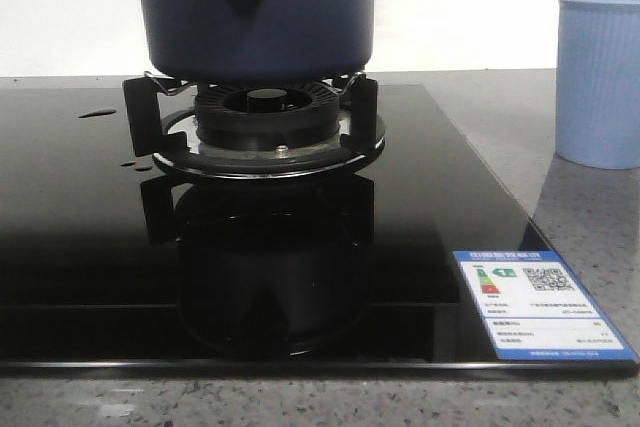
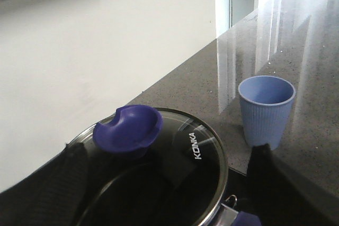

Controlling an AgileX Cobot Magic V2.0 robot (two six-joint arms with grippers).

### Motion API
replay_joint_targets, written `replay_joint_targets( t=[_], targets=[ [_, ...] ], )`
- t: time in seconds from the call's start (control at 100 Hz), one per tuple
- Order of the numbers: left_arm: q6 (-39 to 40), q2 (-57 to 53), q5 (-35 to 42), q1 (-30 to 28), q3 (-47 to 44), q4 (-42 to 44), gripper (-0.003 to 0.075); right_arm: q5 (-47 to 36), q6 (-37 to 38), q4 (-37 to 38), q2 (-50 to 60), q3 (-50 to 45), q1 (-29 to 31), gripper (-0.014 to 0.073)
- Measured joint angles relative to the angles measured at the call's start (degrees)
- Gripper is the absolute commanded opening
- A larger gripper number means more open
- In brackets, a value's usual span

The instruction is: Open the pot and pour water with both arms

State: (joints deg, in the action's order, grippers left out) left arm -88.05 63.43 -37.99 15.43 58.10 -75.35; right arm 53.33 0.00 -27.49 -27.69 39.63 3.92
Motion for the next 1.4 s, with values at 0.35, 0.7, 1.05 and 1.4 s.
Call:
replay_joint_targets(
  t=[0.35,0.7,1.05,1.4],
  targets=[
    [-6.8,12.9,-6.2,0.0,9.8,-3.5,0.0537,0.0,-0.3,0.0,0.0,0.0,0.0,-0.0068],
    [-7.6,19.8,-4.0,0.0,13.1,-4.8,0.0537,0.5,-0.4,0.0,0.0,0.0,0.0,-0.0068],
    [-7.7,21.0,-4.5,0.0,13.1,-6.7,0.0538,0.5,-0.5,0.0,0.0,0.0,0.0,-0.0068],
    [-7.8,21.0,-7.1,0.0,13.2,-5.8,0.0657,0.5,-0.5,0.0,0.0,0.0,0.0,-0.0068]
  ],
)
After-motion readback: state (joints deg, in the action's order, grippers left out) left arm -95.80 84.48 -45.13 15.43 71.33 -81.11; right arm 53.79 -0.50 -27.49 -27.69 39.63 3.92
